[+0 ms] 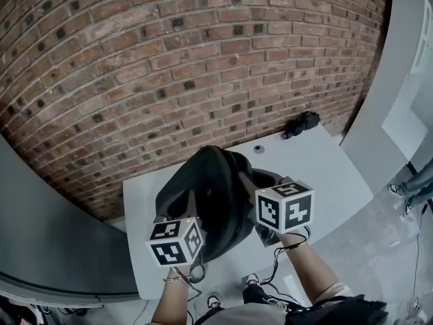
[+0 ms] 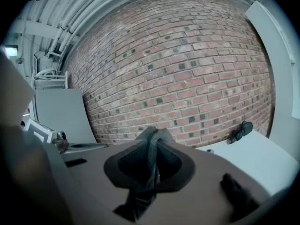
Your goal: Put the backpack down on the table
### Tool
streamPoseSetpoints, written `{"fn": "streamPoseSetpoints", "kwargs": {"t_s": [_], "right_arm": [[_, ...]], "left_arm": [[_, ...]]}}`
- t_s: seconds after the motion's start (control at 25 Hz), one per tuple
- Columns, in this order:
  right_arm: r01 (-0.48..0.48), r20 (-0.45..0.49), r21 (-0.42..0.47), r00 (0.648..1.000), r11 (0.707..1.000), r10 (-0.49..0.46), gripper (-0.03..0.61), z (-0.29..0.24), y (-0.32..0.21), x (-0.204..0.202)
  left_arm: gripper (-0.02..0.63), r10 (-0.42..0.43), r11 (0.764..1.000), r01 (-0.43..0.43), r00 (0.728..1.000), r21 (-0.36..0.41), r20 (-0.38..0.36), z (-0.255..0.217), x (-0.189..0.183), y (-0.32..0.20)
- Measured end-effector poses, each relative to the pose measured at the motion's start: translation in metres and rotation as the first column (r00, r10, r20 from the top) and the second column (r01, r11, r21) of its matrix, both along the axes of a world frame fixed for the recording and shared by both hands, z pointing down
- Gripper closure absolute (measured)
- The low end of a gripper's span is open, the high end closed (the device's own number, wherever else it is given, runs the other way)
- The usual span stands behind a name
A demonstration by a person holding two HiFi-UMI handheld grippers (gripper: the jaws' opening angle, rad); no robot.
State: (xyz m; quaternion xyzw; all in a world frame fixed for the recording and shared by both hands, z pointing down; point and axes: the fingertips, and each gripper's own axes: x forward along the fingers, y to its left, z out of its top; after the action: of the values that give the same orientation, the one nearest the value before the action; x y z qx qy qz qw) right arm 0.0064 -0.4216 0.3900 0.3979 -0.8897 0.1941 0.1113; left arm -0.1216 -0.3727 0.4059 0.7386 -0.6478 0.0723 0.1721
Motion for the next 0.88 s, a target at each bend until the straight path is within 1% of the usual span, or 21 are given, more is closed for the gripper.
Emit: {"fn": "streamPoseSetpoints", "kwargs": {"t_s": [0.24,0.48,0.88], "right_arm": [[-0.019,-0.001,-0.016,1.000,1.000,0.019,0.526,0.017,-0.006,0.018],[-0.004,-0.027,0.014,1.000,1.000,0.004,0.526,0.022,-0.008,0.029],[-0.026,-0.020,-0.026,0.999,0.999,0.026,0.526,0.051,-0.016,0.057]], "left_arm": [[0.601,0.013,1.000,-0.014,1.000,-0.024,-0.002,0.016,0.018,-0.006],[0.601,0.017,0.998,-0.017,1.000,-0.056,-0.006,0.030,0.030,-0.009],[0.601,0.026,0.994,-0.026,1.000,-0.103,-0.002,0.057,0.053,-0.016]]}}
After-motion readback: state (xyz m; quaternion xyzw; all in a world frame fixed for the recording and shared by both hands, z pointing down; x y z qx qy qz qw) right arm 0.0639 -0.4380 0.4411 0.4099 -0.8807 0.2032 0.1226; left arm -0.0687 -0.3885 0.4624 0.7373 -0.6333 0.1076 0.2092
